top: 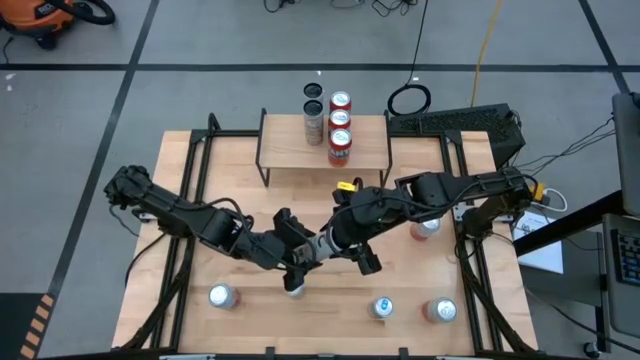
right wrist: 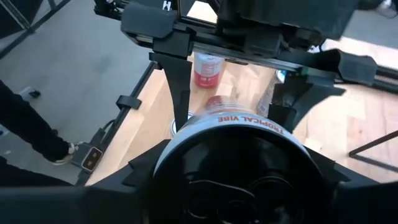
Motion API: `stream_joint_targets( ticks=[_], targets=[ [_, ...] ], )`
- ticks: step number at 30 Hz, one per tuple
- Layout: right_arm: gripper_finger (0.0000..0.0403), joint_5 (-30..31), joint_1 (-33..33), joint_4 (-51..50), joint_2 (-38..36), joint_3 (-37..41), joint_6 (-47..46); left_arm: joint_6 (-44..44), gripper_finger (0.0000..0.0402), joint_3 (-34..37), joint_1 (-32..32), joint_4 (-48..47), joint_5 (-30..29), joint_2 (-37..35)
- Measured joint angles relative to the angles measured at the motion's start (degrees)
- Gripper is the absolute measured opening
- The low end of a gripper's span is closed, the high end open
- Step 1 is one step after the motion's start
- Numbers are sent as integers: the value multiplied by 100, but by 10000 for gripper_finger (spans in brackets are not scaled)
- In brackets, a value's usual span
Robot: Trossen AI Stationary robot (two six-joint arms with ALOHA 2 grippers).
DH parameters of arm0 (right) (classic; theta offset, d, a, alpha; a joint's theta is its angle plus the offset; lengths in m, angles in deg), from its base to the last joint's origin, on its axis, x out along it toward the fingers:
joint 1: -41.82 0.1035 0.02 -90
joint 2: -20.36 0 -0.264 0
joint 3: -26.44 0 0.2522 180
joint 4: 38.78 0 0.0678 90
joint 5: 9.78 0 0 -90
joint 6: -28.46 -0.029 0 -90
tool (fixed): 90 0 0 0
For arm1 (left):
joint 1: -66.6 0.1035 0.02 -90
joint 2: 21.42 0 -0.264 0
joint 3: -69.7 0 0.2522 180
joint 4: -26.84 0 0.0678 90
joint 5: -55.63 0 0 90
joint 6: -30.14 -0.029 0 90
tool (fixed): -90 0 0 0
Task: Place canned beverage on shelf
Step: Put the white and yellow soda can aligned with the other white and yellow soda cans on the shelf
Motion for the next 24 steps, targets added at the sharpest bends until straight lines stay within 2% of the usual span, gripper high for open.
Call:
stream_joint_targets(
  ticks=[10,18,24],
  targets=[
    [233,-46,2,11,0,0,-282,-136,265,0,-180,99,-111,0],
    [243,-50,2,17,0,0,-489,-161,256,0,-215,140,-93,0],
    [300,-27,0,48,-106,0,-1279,-202,255,-150,-215,99,-90,-46]
  ],
)
